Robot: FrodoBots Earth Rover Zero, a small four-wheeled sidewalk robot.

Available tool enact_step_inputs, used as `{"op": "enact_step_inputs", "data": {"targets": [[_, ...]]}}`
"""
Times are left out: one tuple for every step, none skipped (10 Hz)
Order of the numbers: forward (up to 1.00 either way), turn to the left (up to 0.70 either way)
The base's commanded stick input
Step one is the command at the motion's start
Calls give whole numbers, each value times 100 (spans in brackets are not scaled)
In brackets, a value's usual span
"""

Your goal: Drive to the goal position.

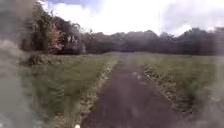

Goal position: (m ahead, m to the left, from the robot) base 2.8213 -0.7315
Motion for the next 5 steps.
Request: {"op": "enact_step_inputs", "data": {"targets": [[85,0],[85,0],[85,0],[85,0],[85,0]]}}
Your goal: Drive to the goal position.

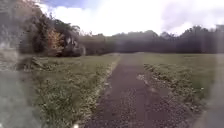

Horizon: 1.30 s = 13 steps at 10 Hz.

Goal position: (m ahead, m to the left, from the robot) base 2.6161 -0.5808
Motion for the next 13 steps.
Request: {"op": "enact_step_inputs", "data": {"targets": [[85,-2],[85,-4],[85,-21],[85,-22],[85,-24],[85,-23],[85,-22],[85,-17],[85,-14],[85,0],[85,0],[85,0],[85,0]]}}
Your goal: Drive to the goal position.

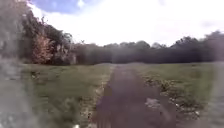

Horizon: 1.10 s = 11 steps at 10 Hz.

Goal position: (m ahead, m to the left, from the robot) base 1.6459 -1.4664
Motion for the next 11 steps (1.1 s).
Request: {"op": "enact_step_inputs", "data": {"targets": [[85,0],[85,0],[85,0],[85,-19],[85,-26],[85,-26],[85,-19],[85,0],[85,0],[85,0],[85,0]]}}
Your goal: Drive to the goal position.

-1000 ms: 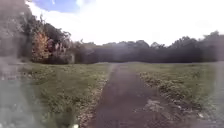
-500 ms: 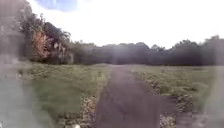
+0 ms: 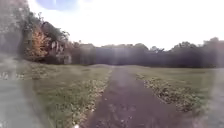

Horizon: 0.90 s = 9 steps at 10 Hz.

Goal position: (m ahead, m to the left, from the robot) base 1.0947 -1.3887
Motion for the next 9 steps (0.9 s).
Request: {"op": "enact_step_inputs", "data": {"targets": [[85,0],[85,0],[85,0],[85,0],[85,0],[85,0],[85,0],[85,0],[85,0]]}}
